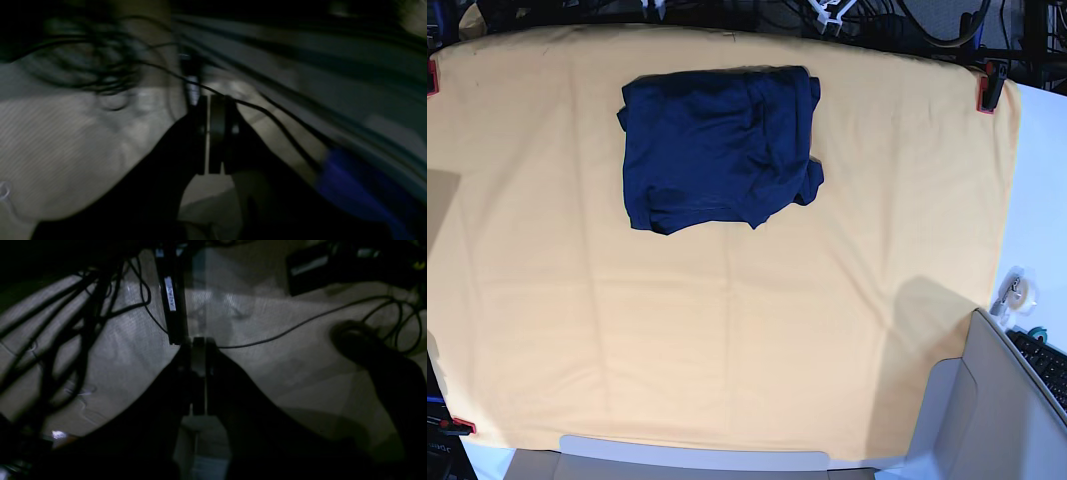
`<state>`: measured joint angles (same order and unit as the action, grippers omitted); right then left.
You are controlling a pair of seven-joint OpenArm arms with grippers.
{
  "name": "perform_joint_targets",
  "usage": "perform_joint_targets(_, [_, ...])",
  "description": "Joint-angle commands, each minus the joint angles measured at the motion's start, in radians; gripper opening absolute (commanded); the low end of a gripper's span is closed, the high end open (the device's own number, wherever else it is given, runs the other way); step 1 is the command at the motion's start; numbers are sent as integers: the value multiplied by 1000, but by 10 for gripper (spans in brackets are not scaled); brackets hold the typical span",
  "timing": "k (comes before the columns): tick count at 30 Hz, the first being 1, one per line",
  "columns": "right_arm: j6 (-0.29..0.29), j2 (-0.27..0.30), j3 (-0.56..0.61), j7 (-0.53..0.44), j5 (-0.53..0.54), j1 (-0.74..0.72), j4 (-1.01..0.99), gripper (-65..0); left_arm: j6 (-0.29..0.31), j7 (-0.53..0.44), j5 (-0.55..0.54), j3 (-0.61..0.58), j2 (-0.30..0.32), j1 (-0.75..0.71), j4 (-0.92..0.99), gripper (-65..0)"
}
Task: Fold the T-shirt properly
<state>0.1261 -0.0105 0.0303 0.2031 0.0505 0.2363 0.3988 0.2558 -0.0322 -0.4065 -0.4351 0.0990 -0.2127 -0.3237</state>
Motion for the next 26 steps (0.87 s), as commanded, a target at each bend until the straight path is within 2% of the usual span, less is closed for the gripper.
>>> perform_joint_targets(1, [1, -9, -5, -8, -2, -12, -10, -650, -31, -19, 5, -3, -2, 0, -1, -650])
perform_joint_targets(4, [-3, -26, -5, -8, -2, -42, -27, -650, -154, -39, 5, -1, -6, 9, 1, -650])
perform_joint_targets(7, [-4, -32, -5, -8, -2, -62, -27, -650, -207, -41, 5, 3, -11, 12, 1, -650])
perform_joint_targets(11, [-13, -32, -5, -23, -2, -76, -27, -650, -218, -41, 5, 5, -12, 12, 1, -650])
perform_joint_targets(17, [-167, -32, -7, -115, 2, -81, -27, -650, -218, -41, 4, 6, -35, 20, 1, -650])
perform_joint_targets(20, [-176, -32, -7, -123, 59, -81, -27, -650, -218, -41, 4, 5, -64, 20, 1, -650])
perform_joint_targets(26, [-176, -29, -5, -123, 133, -81, -27, -650, -218, -41, 4, 6, -69, 20, 1, -650])
